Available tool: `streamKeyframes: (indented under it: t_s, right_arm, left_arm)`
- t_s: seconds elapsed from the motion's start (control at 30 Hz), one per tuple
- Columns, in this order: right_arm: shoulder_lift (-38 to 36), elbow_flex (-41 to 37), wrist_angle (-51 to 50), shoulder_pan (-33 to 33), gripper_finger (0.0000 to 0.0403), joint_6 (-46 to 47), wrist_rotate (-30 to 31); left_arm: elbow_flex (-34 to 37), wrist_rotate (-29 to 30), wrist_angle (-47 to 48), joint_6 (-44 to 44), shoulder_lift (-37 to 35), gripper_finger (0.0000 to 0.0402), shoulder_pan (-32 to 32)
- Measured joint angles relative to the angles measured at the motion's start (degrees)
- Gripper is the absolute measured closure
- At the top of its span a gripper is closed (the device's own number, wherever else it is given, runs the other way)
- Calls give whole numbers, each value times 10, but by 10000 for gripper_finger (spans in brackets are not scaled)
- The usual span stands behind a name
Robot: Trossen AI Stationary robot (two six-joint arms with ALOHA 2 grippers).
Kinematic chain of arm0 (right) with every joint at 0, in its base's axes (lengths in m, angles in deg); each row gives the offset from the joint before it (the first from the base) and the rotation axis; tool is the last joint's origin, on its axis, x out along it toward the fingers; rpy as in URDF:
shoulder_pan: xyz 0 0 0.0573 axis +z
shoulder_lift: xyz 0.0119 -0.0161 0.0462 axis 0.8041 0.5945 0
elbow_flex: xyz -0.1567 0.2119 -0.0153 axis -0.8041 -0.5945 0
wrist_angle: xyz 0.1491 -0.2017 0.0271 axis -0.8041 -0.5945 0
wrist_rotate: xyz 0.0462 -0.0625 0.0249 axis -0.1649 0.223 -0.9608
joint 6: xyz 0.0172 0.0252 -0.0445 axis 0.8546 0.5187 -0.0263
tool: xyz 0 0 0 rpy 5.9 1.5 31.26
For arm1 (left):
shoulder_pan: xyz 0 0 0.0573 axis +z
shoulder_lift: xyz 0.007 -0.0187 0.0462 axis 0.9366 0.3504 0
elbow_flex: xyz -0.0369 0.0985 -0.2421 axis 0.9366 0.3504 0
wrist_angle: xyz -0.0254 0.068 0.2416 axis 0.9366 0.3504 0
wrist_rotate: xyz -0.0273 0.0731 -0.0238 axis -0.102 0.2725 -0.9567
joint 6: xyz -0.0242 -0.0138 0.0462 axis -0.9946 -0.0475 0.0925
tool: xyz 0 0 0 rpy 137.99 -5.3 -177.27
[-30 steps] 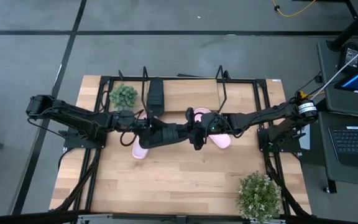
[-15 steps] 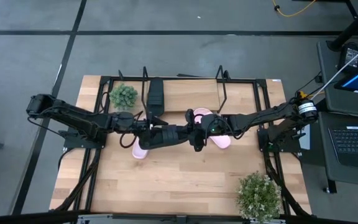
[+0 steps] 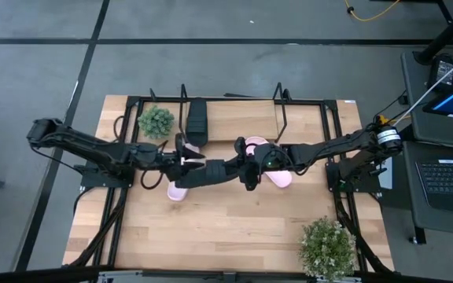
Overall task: Pick and place slides into the shelf
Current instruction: Put the black slide on the shelf
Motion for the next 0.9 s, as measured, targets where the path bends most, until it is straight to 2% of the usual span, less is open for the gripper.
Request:
streamKeyframes:
  t_s: [0.17,0.47,0.67,0.9]
  right_arm:
    - [1,-1,-4,0,402,0,25]
    - [1,-1,-12,0,402,-8,174]
    - [0,13,-14,7,402,-41,315]
    - [-1,57,-14,8,402,-38,381]
  left_arm:
    - [0,0,16,-23,-43,278,-14]
    - [0,2,67,-112,-85,278,-53]
    - [0,52,85,-134,-85,278,-82]
    - [0,58,102,-189,-84,278,-100]
